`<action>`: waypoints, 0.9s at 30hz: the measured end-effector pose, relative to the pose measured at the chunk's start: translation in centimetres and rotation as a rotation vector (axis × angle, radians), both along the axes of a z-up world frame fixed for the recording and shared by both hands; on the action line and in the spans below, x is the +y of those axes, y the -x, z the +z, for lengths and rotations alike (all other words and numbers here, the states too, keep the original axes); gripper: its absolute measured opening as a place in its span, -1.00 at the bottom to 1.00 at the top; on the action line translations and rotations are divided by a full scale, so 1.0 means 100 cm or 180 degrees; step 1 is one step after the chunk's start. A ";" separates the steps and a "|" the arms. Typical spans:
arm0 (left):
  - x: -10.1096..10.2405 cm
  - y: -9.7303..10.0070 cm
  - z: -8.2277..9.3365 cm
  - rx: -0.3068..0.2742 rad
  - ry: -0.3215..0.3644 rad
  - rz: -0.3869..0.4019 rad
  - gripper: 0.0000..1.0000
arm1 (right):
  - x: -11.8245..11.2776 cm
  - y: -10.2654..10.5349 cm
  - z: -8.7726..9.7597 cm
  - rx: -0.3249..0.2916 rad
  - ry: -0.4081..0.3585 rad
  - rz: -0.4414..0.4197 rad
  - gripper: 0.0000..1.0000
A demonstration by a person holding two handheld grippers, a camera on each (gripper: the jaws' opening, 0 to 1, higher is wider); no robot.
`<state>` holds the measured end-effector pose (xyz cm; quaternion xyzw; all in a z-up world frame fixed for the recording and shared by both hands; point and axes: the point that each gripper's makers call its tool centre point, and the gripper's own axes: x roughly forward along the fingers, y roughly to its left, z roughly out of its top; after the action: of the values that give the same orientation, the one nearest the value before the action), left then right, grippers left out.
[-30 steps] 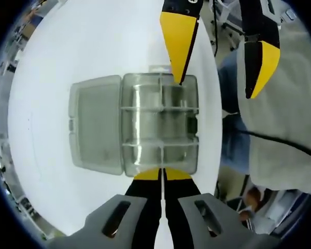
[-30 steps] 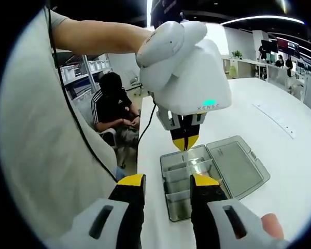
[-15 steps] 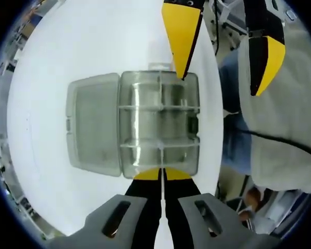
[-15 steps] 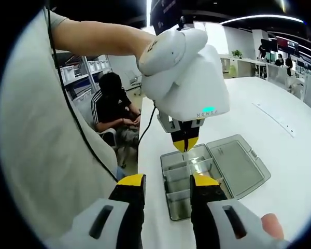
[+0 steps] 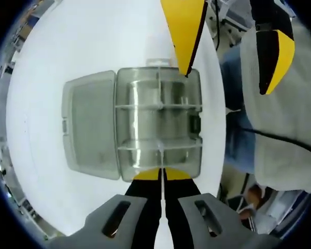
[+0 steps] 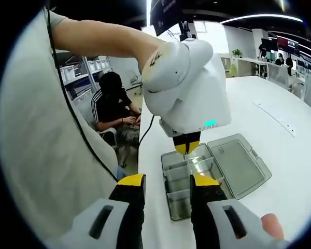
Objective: Insert the divider into the dual guide fixture by aligning both edges with the guide slots and pushing it downward to the bottom, including one-sided entry, uneven engagement, binding, and posture correction.
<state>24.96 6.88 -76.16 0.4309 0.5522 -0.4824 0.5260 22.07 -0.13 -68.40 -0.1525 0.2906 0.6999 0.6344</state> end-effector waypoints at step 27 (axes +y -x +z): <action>0.001 0.001 -0.016 -0.0008 0.0006 0.0175 -1.00 | -0.003 -0.003 0.001 -0.0001 0.0000 -0.0024 -0.39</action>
<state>24.88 6.94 -77.75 0.4157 0.5627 -0.4678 0.5401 22.36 -0.42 -68.30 -0.1515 0.2911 0.6974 0.6371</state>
